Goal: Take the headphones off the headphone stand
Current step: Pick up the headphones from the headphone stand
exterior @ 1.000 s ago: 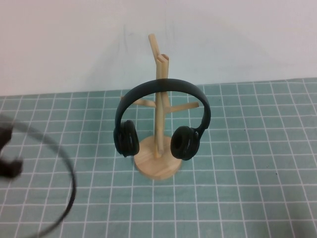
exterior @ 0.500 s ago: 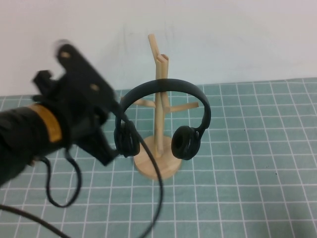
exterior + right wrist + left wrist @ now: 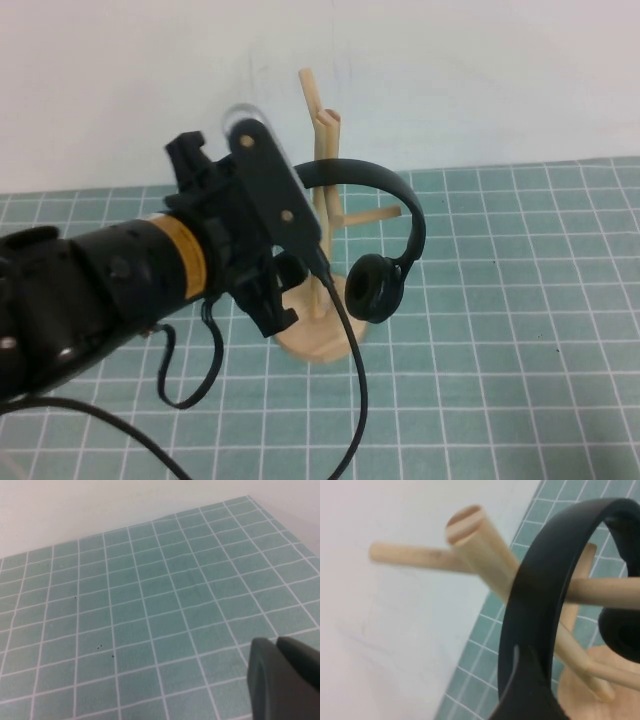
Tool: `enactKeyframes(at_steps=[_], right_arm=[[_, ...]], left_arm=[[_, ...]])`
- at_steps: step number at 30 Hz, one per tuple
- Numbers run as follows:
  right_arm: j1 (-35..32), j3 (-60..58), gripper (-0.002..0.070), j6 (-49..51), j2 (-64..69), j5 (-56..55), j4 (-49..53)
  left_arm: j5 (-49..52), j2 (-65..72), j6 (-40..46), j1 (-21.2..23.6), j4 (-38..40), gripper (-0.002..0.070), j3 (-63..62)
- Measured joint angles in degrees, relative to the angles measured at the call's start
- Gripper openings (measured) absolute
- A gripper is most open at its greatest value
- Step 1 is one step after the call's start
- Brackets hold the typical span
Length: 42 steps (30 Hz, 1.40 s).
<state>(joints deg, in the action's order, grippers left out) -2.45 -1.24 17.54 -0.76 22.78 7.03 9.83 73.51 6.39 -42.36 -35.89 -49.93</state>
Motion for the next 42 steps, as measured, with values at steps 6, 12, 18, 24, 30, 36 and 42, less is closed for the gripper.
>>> enactKeyframes(at_steps=[6, 12, 18, 24, 30, 36, 42], right_arm=[[0.0, 0.0, -0.0008, 0.0, 0.0, 0.0, 0.0], [0.0, 0.0, -0.0008, 0.0, 0.0, 0.0, 0.0], [0.0, 0.0, -0.0008, 0.0, 0.0, 0.0, 0.0], [0.0, 0.0, -0.0008, 0.0, 0.0, 0.0, 0.0], [0.0, 0.0, -0.0008, 0.0, 0.0, 0.0, 0.0], [0.0, 0.0, -0.0008, 0.0, 0.0, 0.0, 0.0], [0.0, 0.0, -0.0008, 0.0, 0.0, 0.0, 0.0]], left_arm=[[-1.9, 2.8, -0.2, 0.0, -7.4, 0.0449, 0.0], [-1.9, 4.2, -1.4, 0.7, -10.7, 0.0450, -1.3], [-2.4, 4.4, -2.1, 2.0, -11.3, 0.0450, -2.9], [-2.8, 5.3, -2.4, 3.4, -12.9, 0.0450, -3.0], [-2.8, 8.2, -4.2, 5.7, -13.4, 0.0450, -5.1], [-3.1, 11.0, -4.5, 5.7, -13.4, 0.0411, -6.7], [-3.2, 11.4, -5.6, 5.7, -13.4, 0.0158, -6.8]])
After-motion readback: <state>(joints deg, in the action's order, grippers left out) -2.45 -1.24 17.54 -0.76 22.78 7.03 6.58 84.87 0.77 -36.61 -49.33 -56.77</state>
